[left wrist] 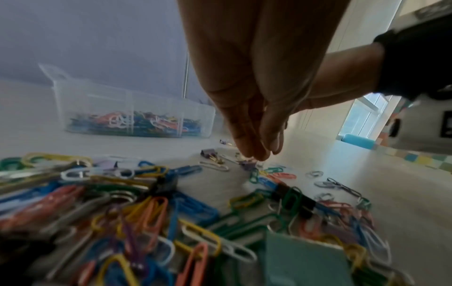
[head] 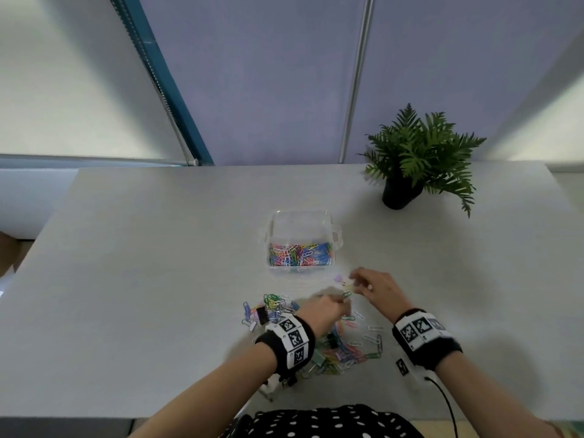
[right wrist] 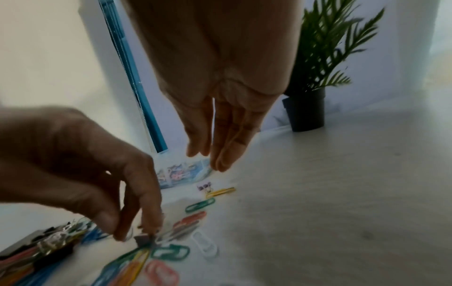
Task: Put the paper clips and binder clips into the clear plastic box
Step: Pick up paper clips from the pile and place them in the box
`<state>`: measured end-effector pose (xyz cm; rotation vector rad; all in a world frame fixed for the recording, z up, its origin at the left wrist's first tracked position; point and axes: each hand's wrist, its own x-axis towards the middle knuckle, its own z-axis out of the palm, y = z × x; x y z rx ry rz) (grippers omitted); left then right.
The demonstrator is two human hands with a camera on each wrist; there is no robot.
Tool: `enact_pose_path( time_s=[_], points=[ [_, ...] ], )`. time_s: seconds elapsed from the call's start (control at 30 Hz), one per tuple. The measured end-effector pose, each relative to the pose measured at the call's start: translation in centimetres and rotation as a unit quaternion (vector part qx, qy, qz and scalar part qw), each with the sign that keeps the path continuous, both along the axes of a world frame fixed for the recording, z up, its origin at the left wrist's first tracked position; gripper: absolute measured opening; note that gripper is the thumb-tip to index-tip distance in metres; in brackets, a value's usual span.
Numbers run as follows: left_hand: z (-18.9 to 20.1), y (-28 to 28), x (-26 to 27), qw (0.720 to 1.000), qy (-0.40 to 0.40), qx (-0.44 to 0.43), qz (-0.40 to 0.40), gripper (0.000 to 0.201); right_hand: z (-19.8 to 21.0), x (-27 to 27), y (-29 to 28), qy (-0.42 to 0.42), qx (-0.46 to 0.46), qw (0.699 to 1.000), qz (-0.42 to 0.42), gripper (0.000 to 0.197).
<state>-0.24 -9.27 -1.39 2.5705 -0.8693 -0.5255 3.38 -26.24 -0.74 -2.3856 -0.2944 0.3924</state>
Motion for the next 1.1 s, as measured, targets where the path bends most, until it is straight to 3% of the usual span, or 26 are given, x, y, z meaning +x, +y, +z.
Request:
enact_pose_path(
  time_s=[0.07, 0.17, 0.33, 0.43, 0.6, 0.73, 0.87, 0.97, 1.1],
  points=[
    [-0.6, -0.2, -0.3, 1.000, 0.001, 0.016, -0.010, 0.033, 0.0, -1.6, -1.4, 0.025, -0.071, 0.997, 0.010, 0.017],
    [-1.5, 0.1, -0.3, 0.999, -0.007, 0.036, -0.035, 0.054, -0.9, -4.9, -3.3, 0.078, -0.229, 0.966, 0.089, 0.041],
    [-1.7, -0.1, -0.2, 0.999, 0.020, 0.032, -0.022, 0.052, -1.8, -6.8, -3.6, 0.085, -0.215, 0.968, 0.098, 0.072],
    [-1.5, -0.9, -0.2, 0.998, 0.032, 0.044, -0.009, 0.051, -2.4, -6.5, -2.3, 0.084, -0.210, 0.966, 0.126, 0.080],
    [-0.8, -1.6, 0.3, 0.998, 0.005, 0.069, 0.002, 0.038, -3.0, -4.7, -1.0, 0.093, -0.128, 0.986, 0.046, 0.058],
    [-0.7, -1.9, 0.4, 0.996, -0.002, 0.093, 0.001, 0.027, -4.2, -4.7, -0.2, 0.051, -0.079, 0.995, 0.040, 0.040],
    [-0.7, -2.1, 0.2, 0.992, -0.021, 0.122, -0.004, 0.030, -5.2, -4.9, -0.2, 0.017, -0.100, 0.994, 0.048, 0.040],
    [-1.2, -2.0, 0.1, 0.989, -0.044, 0.139, -0.019, 0.031, -3.7, -5.1, 0.0, 0.038, -0.155, 0.985, 0.060, 0.015],
    [-1.4, -1.4, -0.1, 0.987, -0.070, 0.141, -0.038, 0.031, -2.9, -5.2, 0.1, 0.021, -0.216, 0.972, 0.092, 0.017]
  ],
)
